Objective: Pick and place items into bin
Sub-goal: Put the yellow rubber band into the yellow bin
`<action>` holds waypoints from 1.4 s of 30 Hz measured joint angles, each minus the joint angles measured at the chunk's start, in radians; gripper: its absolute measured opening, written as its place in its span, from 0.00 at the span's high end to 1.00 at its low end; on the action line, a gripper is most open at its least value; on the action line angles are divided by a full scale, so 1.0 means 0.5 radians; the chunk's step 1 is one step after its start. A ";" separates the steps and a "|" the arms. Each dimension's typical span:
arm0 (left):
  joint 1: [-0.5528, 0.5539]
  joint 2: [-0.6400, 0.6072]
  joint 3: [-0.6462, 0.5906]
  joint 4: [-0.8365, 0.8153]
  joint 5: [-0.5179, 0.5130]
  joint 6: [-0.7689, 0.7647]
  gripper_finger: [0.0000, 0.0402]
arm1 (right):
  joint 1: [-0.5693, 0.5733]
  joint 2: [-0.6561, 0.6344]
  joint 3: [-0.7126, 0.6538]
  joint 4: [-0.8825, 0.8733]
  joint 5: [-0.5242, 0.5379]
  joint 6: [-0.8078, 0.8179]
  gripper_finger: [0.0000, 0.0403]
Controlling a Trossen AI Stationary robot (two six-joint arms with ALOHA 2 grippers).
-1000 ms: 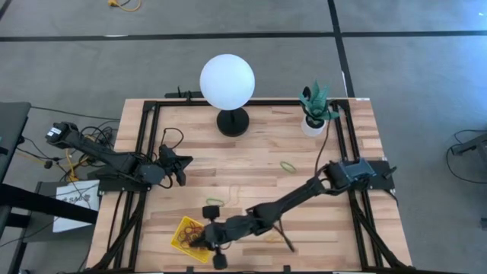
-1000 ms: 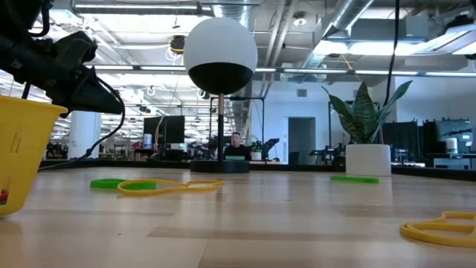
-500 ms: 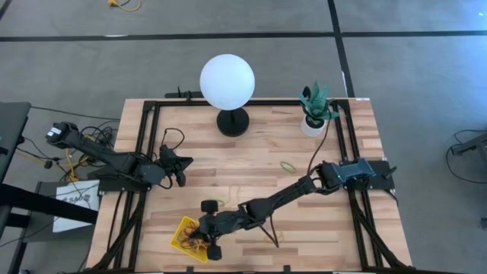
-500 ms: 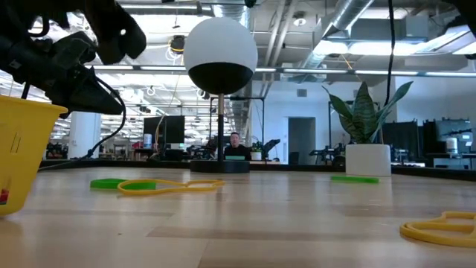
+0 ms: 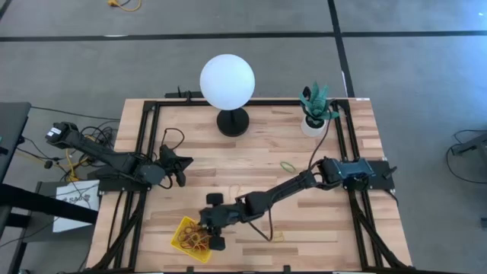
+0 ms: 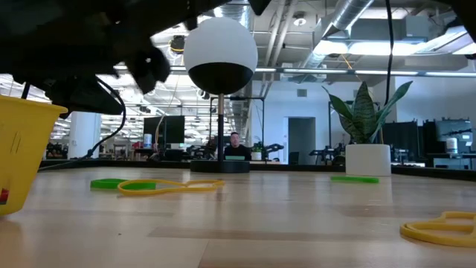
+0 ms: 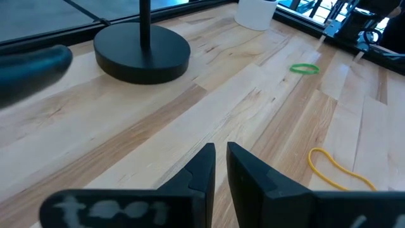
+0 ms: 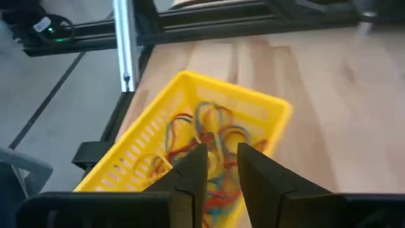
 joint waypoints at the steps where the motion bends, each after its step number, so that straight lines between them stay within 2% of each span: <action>1: 0.001 0.000 0.000 0.000 0.000 0.000 0.93 | -0.012 -0.031 0.001 -0.083 -0.004 0.003 0.80; 7: 0.000 0.000 0.000 0.000 -0.002 0.000 0.93 | -0.064 -0.258 0.001 -0.627 0.025 -0.061 0.80; 13: 0.001 0.001 0.000 -0.002 -0.029 0.000 0.93 | -0.091 -0.354 -0.086 -0.925 0.077 -0.204 0.80; 19: 0.000 0.000 0.000 -0.034 -0.033 -0.002 0.93 | -0.169 -0.490 -0.501 -0.827 0.136 -0.106 0.80; 26: 0.000 0.001 0.000 -0.095 -0.048 -0.061 0.93 | -0.223 -0.616 -0.894 -0.384 0.114 -0.174 0.80; 34: 0.001 0.000 0.000 -0.089 -0.056 -0.069 0.93 | -0.234 -0.506 -0.911 -0.160 0.112 -0.161 0.80; 42: 0.001 0.001 0.000 -0.092 -0.055 -0.069 0.93 | -0.234 -0.465 -0.923 -0.138 0.089 -0.159 0.80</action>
